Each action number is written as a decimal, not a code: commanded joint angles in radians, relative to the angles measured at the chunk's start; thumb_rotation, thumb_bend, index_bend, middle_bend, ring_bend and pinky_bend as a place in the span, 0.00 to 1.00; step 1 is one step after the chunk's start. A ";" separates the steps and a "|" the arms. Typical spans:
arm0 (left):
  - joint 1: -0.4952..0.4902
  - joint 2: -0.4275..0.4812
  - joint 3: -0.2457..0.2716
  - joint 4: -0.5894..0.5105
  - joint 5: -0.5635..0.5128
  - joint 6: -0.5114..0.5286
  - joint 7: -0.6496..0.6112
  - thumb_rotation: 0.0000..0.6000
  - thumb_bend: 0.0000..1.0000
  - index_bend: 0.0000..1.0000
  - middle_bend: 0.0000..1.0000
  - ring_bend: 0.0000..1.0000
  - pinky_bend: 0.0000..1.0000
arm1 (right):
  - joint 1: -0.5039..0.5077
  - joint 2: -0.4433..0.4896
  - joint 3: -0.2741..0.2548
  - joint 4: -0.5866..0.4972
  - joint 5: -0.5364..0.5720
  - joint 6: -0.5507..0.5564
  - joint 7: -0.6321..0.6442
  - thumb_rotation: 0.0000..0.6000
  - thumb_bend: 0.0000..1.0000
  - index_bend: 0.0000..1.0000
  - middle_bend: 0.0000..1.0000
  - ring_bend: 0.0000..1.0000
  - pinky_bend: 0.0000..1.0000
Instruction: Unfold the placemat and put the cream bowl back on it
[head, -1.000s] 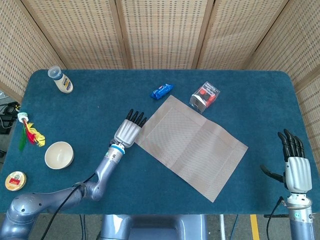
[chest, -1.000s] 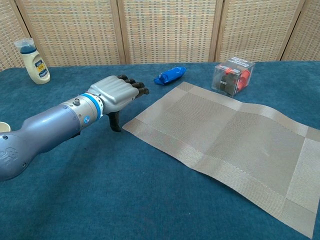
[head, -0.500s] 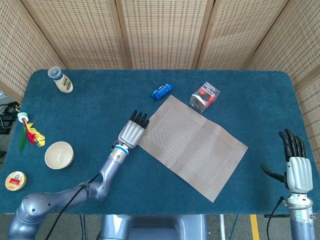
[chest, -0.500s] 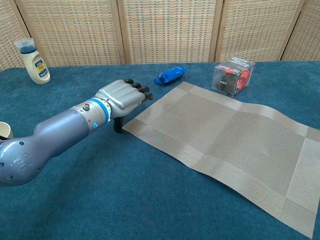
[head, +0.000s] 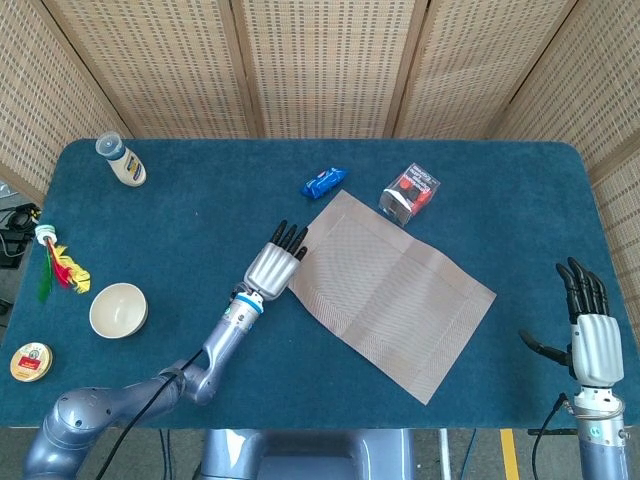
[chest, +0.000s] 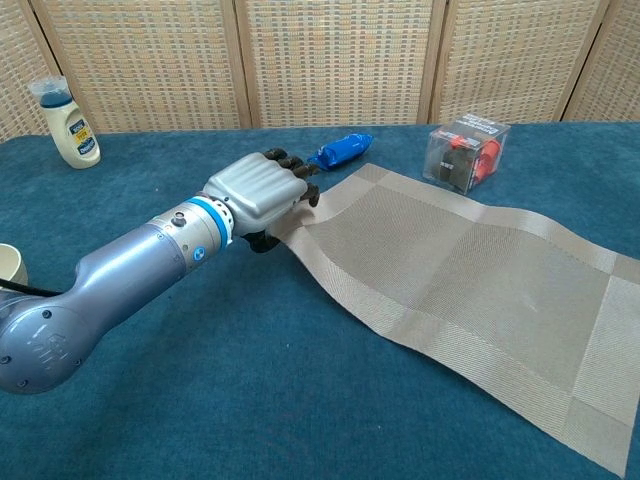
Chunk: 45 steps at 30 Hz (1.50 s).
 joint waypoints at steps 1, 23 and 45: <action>0.003 -0.002 0.014 0.021 0.038 0.025 -0.033 1.00 0.42 0.29 0.00 0.00 0.00 | -0.001 0.001 0.000 -0.001 -0.001 0.002 0.001 1.00 0.20 0.04 0.00 0.00 0.00; 0.019 -0.021 0.009 0.071 0.104 0.074 -0.082 1.00 0.42 0.69 0.00 0.00 0.00 | -0.005 0.015 -0.005 -0.020 -0.018 0.009 0.029 1.00 0.20 0.06 0.00 0.00 0.00; 0.254 0.338 0.185 -0.498 0.211 0.264 0.077 1.00 0.45 0.72 0.00 0.00 0.00 | -0.005 0.019 -0.033 -0.054 -0.067 0.019 -0.007 1.00 0.20 0.06 0.00 0.00 0.00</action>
